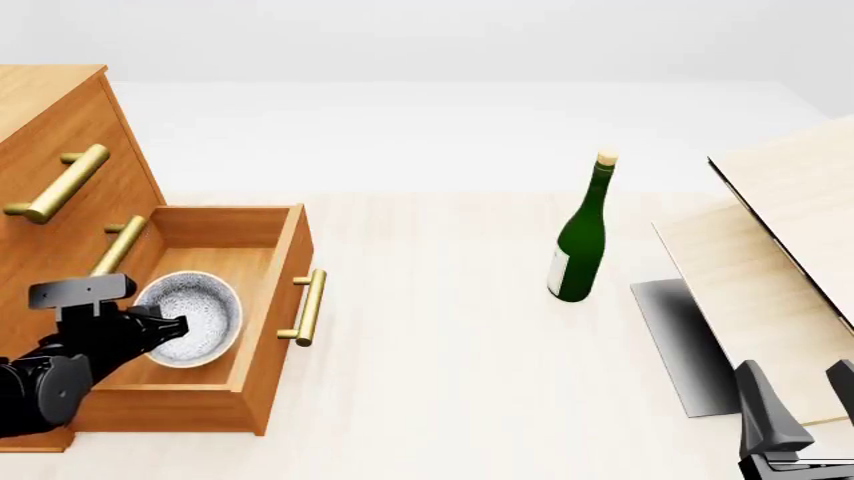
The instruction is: Put the bowl in the bottom drawer of the cabinet and close it.
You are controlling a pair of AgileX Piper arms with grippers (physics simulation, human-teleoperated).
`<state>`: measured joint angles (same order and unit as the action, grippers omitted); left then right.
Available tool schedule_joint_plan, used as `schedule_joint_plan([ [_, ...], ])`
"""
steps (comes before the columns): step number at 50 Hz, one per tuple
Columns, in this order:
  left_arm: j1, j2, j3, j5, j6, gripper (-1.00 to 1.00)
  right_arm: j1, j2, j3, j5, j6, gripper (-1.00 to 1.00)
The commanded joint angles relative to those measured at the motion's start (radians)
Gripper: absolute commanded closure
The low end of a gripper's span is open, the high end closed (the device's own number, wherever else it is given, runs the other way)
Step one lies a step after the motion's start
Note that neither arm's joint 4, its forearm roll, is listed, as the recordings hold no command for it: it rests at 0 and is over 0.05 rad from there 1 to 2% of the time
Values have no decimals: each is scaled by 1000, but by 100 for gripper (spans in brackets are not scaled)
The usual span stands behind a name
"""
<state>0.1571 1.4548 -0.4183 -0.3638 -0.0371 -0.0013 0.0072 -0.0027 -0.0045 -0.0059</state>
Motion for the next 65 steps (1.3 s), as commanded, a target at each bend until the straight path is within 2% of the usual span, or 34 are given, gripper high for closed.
schedule_joint_plan([
  [1,0,16,-5,-12,-1,100,0,-1,0,1,0,-100],
  [16,1,37,-4,-26,6,100,0,-1,0,1,0,-100],
  [17,6,42,-5,-24,8,-100,0,-1,0,1,0,-100],
  [37,8,25,6,-29,20,-100,0,-1,0,1,0,-100],
  [65,3,-106,48,22,29,-100,0,-1,0,1,0,-100],
])
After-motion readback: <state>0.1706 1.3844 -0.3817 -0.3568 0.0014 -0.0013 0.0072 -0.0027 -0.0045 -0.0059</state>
